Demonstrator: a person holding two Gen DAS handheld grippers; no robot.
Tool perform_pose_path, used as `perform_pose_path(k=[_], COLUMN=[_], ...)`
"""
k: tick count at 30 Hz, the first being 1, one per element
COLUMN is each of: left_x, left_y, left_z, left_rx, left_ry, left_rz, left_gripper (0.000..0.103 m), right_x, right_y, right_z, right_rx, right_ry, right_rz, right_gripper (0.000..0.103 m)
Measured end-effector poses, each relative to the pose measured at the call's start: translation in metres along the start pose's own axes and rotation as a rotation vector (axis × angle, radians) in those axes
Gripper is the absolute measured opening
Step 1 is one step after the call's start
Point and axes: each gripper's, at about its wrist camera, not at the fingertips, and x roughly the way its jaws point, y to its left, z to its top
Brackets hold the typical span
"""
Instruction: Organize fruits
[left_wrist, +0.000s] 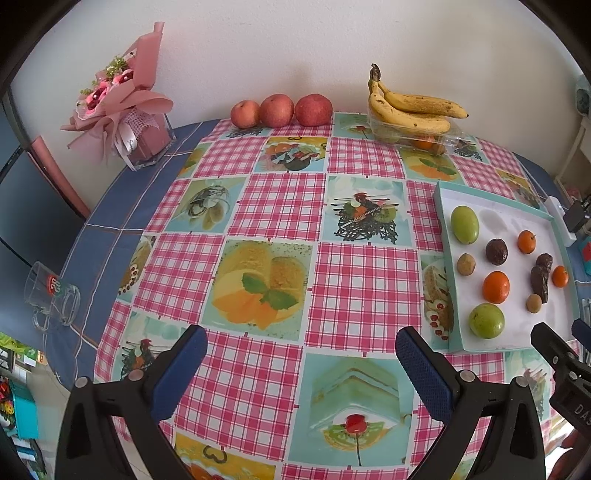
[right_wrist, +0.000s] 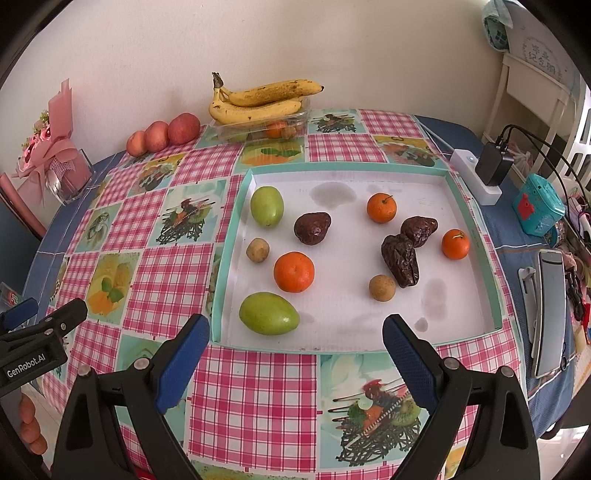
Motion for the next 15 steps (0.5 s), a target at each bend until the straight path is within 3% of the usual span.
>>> perform_pose_path(k=[15], left_x=[-0.0020], left_y=[0.0006], left_z=[-0.0009], left_rx=[0.000], left_ry=[-0.009], left_rz=[0.009], left_gripper=[0.103], right_x=[0.0021], right_y=[-0.0005], right_z=[-0.0006], right_rx=[-0.011], right_ry=[0.006], right_rz=[0.001], right_gripper=[0.095])
